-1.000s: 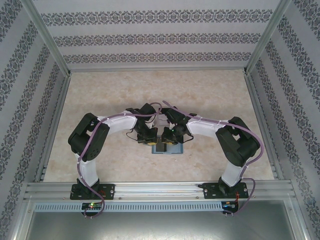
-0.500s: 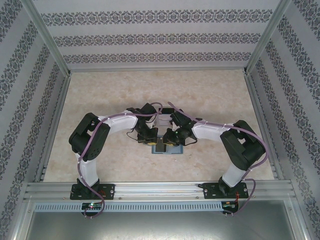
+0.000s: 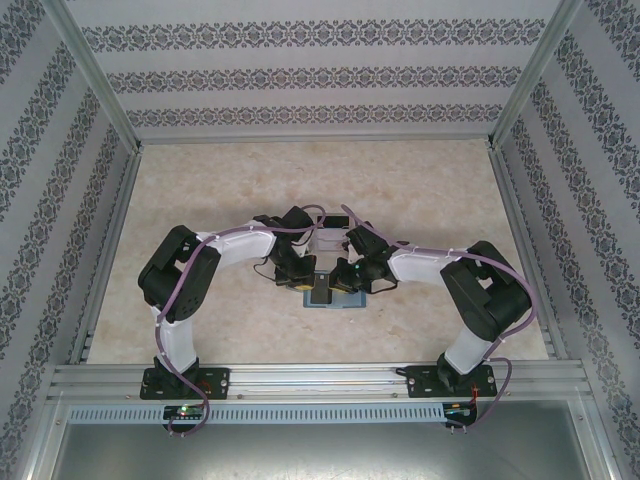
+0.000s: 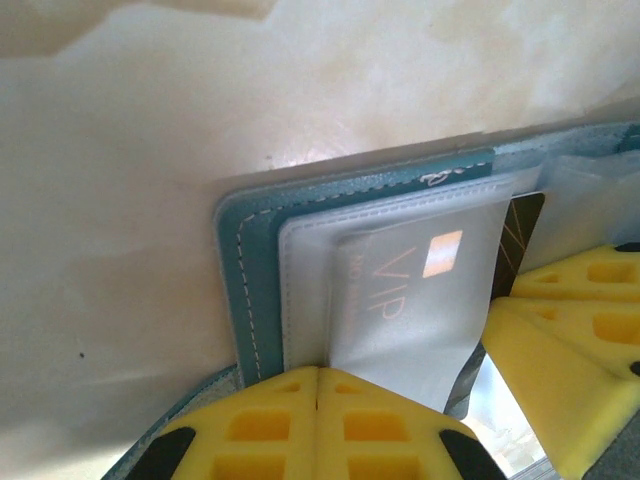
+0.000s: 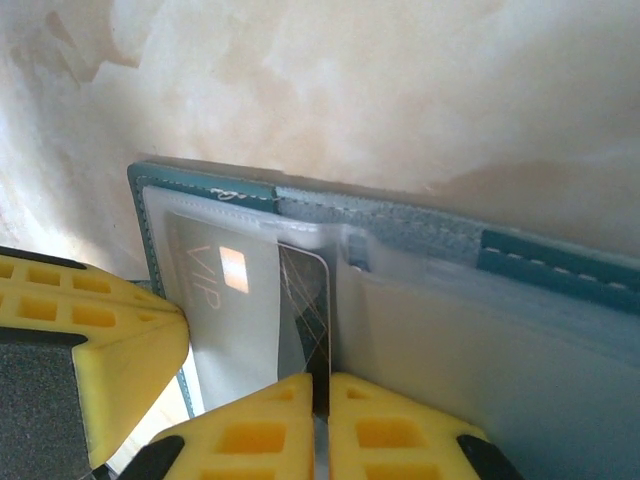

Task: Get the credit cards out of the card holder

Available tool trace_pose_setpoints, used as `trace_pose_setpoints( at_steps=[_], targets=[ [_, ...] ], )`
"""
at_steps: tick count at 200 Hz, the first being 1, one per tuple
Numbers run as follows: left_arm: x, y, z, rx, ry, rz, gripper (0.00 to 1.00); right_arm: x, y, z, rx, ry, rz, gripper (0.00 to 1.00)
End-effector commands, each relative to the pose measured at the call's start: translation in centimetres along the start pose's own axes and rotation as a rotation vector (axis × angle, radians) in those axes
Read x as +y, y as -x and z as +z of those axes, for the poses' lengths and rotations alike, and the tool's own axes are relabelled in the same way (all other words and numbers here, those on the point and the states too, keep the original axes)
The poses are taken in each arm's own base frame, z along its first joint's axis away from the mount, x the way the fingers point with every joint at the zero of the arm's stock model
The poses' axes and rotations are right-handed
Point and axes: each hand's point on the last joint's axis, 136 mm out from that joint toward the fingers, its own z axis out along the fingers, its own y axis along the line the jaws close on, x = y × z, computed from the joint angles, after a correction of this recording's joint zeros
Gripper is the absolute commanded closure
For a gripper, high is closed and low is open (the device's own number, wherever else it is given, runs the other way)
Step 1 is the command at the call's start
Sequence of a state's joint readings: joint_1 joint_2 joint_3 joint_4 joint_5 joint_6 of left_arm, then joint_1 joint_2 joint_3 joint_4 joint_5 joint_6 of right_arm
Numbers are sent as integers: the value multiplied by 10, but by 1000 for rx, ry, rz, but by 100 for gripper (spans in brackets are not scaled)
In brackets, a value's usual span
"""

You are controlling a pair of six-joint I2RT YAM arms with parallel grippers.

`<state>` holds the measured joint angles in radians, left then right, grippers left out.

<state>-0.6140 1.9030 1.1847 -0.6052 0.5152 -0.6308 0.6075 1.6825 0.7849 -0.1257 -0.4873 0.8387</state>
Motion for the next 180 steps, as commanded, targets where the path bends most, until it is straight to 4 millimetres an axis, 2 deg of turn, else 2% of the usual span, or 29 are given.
trace_pose_setpoints(
  at_steps=[1,83,180],
  targets=[
    [54,-32,26,115,214,-51,100,-4,-3,0,-3,-4,-8,91],
    [52,-31,21,100,216,-50,100,-16,-4,-16,-23,-80,-21,95],
    [50,-29,21,97,209,-47,100,-26,-6,-44,-28,-225,-56,96]
  ],
)
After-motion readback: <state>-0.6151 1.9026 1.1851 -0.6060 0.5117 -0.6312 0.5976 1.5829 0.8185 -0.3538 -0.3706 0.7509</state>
